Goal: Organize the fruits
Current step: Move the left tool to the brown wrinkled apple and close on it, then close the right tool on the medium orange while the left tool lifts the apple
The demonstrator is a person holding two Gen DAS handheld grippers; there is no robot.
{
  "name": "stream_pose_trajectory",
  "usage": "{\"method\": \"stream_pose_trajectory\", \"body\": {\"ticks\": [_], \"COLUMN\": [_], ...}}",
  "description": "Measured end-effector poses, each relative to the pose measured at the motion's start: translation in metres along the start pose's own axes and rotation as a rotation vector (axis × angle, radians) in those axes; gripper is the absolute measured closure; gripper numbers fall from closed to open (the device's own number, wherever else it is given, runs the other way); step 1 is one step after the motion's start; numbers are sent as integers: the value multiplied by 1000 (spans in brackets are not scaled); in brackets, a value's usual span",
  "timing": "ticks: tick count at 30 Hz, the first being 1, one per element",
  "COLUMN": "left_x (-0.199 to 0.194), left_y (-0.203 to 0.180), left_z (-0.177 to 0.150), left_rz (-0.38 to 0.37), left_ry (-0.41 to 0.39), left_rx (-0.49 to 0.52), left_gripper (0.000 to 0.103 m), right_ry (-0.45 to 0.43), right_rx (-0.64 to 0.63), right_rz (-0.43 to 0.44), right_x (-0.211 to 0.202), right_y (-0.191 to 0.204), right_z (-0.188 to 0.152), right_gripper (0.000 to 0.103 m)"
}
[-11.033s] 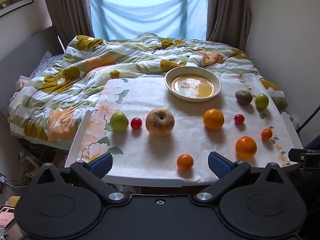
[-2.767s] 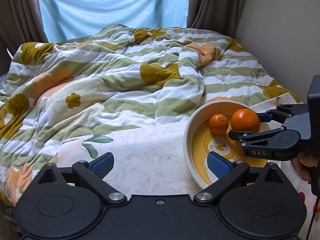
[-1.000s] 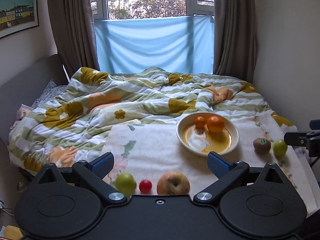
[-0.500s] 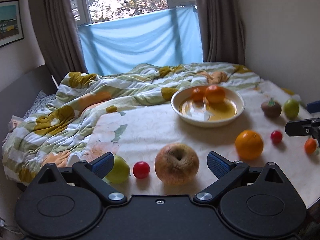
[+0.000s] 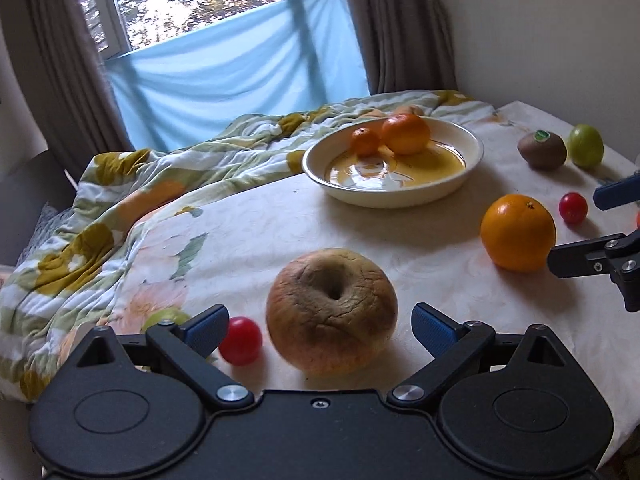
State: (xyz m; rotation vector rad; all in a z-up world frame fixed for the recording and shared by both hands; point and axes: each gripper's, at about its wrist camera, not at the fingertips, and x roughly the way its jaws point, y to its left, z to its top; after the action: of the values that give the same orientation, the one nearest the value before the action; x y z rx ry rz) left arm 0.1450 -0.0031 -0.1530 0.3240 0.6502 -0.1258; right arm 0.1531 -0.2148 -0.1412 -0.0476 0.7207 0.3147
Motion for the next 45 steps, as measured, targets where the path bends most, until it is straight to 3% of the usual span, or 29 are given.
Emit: {"method": "stream_pose_trajectory", "body": {"ticks": [4, 6, 14, 22, 24, 31, 33, 45], "left_x": [8, 10, 8, 4, 3, 0, -2, -32], "left_y": [-1, -1, 3, 4, 3, 5, 5, 8], "left_z": [0, 1, -1, -3, -3, -5, -5, 7], "left_rz": [-18, -26, -42, -42, -40, -38, -35, -10], "left_ry": [15, 28, 29, 39, 40, 46, 48, 20], "left_rx": [10, 9, -17, -35, -37, -61, -71, -139], "left_gripper": [15, 25, 26, 26, 26, 26, 26, 26], "right_ry": [7, 8, 19, 44, 58, 67, 74, 62], "right_rx": [1, -3, -17, 7, 21, 14, 9, -18], "right_rz": [10, 13, 20, 36, 41, 52, 65, 85], "right_x": [4, 6, 15, 33, 37, 42, 45, 28], "right_y": [2, 3, 6, 8, 9, 9, 10, 12], "right_z": [1, 3, 6, 10, 11, 16, 17, 27], "right_gripper": [0, 0, 0, 12, 19, 21, 28, 29]}}
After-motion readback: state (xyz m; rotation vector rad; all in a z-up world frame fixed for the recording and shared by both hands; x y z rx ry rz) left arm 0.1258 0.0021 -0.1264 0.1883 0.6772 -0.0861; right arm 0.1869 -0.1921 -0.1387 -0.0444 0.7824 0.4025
